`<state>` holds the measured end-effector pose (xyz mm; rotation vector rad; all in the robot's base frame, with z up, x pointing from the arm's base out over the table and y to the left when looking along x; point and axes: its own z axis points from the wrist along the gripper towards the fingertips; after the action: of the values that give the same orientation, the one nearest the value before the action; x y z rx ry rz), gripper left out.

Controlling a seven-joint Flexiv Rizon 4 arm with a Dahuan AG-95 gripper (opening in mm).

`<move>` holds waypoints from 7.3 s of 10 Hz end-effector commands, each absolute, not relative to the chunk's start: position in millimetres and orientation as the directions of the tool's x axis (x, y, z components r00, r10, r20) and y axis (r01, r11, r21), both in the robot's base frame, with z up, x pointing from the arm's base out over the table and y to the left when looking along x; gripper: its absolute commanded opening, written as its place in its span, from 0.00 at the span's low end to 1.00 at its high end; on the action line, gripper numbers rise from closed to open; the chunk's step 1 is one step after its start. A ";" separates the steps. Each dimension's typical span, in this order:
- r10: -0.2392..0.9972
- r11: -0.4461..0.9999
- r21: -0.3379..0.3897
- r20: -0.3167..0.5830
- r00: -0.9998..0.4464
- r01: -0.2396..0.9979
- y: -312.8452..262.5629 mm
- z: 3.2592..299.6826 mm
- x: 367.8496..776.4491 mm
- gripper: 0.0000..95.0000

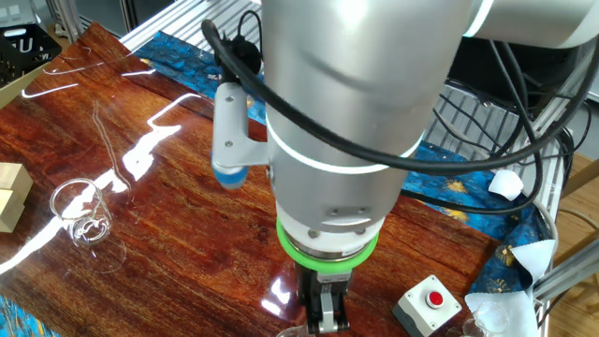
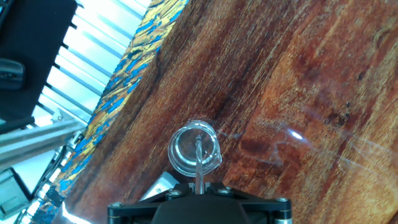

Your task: Stir the beaker with a glass rod

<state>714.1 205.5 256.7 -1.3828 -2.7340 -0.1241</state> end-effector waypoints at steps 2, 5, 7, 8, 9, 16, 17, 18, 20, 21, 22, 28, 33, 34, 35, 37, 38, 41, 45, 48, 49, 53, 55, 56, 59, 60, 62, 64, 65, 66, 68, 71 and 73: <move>0.791 0.596 0.011 0.161 -0.590 0.803 210.1 258.3 714.0 0.00; 0.818 0.555 0.047 0.149 -0.555 0.831 210.7 258.7 713.4 0.00; 0.851 0.495 0.103 0.144 -0.505 0.863 210.1 258.8 715.6 0.00; 0.868 0.460 0.114 0.150 -0.473 0.880 209.7 259.2 717.3 0.00; 0.870 0.458 0.113 0.149 -0.470 0.882 209.6 259.3 717.6 0.00; 0.873 0.452 0.113 0.148 -0.465 0.885 209.3 259.7 719.5 0.00; 0.873 0.452 0.113 0.149 -0.465 0.885 209.4 259.6 719.5 0.00; 0.872 0.455 0.111 0.147 -0.467 0.884 209.4 259.6 719.4 0.00; 0.872 0.455 0.110 0.146 -0.467 0.884 209.4 259.7 719.4 0.00; 0.872 0.455 0.109 0.145 -0.467 0.884 209.5 259.7 719.3 0.00; 0.872 0.455 0.108 0.145 -0.467 0.884 209.5 259.7 719.3 0.00; 0.872 0.459 0.098 0.140 -0.469 0.883 209.6 259.6 719.4 0.00; 0.876 0.466 0.084 0.095 -0.473 0.881 209.8 259.4 719.6 0.00; 0.874 0.472 0.079 0.086 -0.478 0.878 209.7 259.3 719.7 0.00; 0.872 0.476 0.078 0.085 -0.482 0.876 209.7 259.3 719.7 0.00; 0.866 0.489 0.059 0.089 -0.493 0.870 209.9 259.4 719.0 0.00; 0.860 0.499 0.039 0.102 -0.500 0.866 210.6 259.1 717.3 0.00; 0.854 0.508 0.014 0.122 -0.506 0.861 211.7 258.5 714.7 0.00; 0.890 0.415 0.068 0.176 -0.421 0.907 212.1 258.2 714.7 0.00; 0.901 0.401 0.080 0.146 -0.409 0.913 211.9 258.2 716.7 0.00; 0.904 0.409 0.078 0.099 -0.416 0.909 211.4 258.5 717.9 0.00; 0.892 0.448 0.051 0.034 -0.450 0.892 211.1 258.8 718.9 0.00; 0.883 0.463 0.017 0.079 -0.462 0.886 211.2 258.6 718.6 0.00; 0.882 0.458 0.016 0.114 -0.457 0.889 211.3 258.5 718.2 0.00; 0.880 0.438 0.025 0.189 -0.435 0.898 212.2 257.4 716.1 0.00; 0.879 0.438 0.024 0.201 -0.433 0.899 212.4 257.1 715.6 0.00; 0.881 0.423 0.033 0.218 -0.420 0.905 212.6 256.9 715.3 0.00; 0.891 0.414 0.040 0.184 -0.414 0.909 212.5 256.9 715.5 0.00; 0.898 0.418 0.043 0.131 -0.420 0.908 212.5 257.0 715.6 0.00; 0.901 0.422 0.045 0.092 -0.425 0.905 212.4 257.1 715.9 0.00; 0.902 0.427 0.039 0.052 -0.429 0.903 212.3 257.3 716.3 0.00; 0.900 0.432 0.035 0.042 -0.434 0.901 212.3 257.3 716.3 0.00; 0.901 0.429 0.036 0.049 -0.431 0.902 212.3 257.3 716.4 0.00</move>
<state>717.1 213.7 256.4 -1.7211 -2.6180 -0.1386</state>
